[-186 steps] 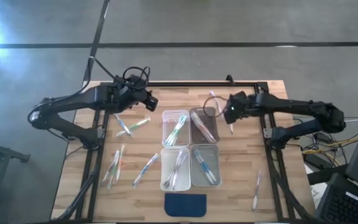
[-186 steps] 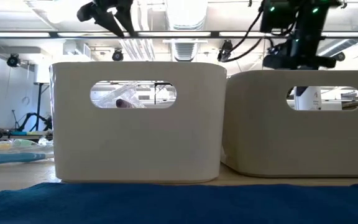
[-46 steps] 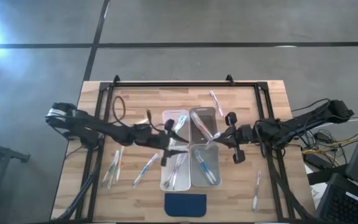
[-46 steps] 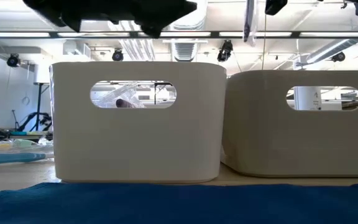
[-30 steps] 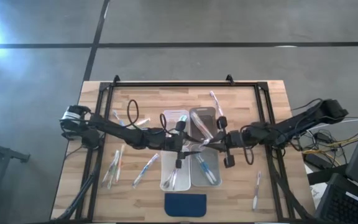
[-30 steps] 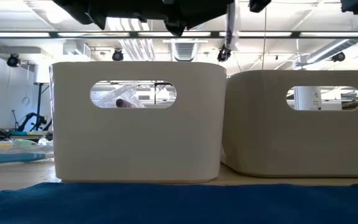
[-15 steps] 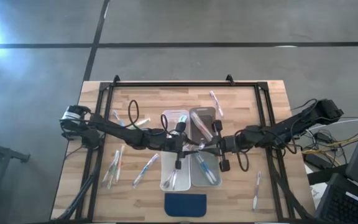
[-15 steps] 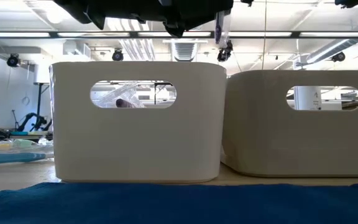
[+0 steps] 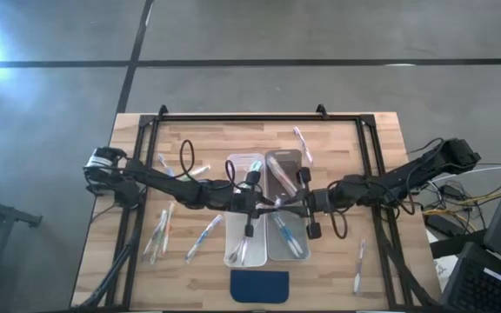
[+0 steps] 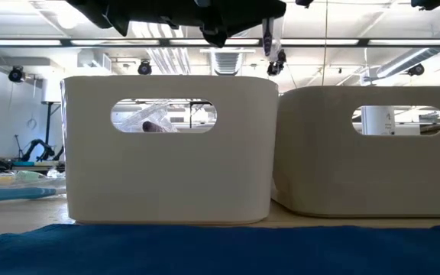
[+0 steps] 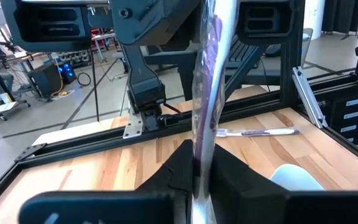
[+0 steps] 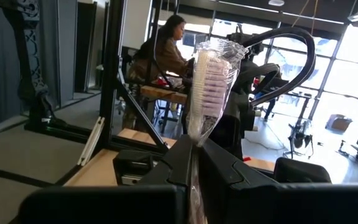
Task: Pick & Place Toothbrushes
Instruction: Put the violet toothbrush into the white bin
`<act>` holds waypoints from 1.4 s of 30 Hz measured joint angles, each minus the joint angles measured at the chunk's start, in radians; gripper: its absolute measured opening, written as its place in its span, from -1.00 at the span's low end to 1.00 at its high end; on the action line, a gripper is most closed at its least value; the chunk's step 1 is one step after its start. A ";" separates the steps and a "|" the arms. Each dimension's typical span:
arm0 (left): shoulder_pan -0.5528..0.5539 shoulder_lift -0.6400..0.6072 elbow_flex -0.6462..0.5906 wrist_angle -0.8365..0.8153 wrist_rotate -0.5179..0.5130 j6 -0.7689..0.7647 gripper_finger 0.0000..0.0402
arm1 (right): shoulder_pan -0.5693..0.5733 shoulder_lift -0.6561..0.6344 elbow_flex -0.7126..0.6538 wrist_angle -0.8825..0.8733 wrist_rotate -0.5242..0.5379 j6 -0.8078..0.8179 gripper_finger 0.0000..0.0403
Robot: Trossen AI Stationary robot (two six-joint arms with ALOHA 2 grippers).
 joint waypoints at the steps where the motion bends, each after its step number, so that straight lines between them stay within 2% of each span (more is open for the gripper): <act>1: 0.000 0.000 0.000 0.000 -0.001 0.000 -0.83 | 0.000 0.000 0.000 -0.003 0.000 0.002 -0.91; 5: 0.000 0.000 0.000 -0.005 -0.003 -0.001 -0.86 | 0.000 0.000 -0.001 -0.009 0.013 0.023 -0.83; 9: 0.002 -0.006 0.000 -0.033 -0.010 -0.017 -0.86 | 0.001 -0.020 -0.003 -0.076 0.099 0.012 -0.66; 14: 0.001 -0.075 0.000 -0.201 -0.020 -0.123 -0.83 | 0.000 -0.085 -0.003 -0.239 0.156 0.067 -0.36; 16: 0.001 -0.129 0.004 -0.309 -0.029 -0.188 -0.84 | 0.000 -0.125 -0.003 -0.315 0.177 0.097 -0.26; 19: 0.001 -0.210 0.023 -0.486 -0.032 -0.314 -0.86 | 0.001 -0.189 -0.004 -0.438 0.269 0.165 -0.12; 25: 0.001 -0.325 0.068 -0.753 -0.034 -0.689 -0.86 | 0.000 -0.311 -0.007 -0.741 0.521 0.392 0.05; 30: -0.007 -0.330 0.124 -0.972 -0.028 -0.976 -0.86 | 0.000 -0.389 -0.007 -0.965 0.738 0.575 0.12; 34: -0.032 -0.298 0.153 -1.022 0.018 -1.122 -0.86 | 0.000 -0.426 -0.007 -1.100 0.835 0.672 0.15; 42: -0.100 -0.183 0.219 -1.024 0.032 -1.275 -0.86 | -0.001 -0.445 -0.011 -1.159 0.862 0.674 0.22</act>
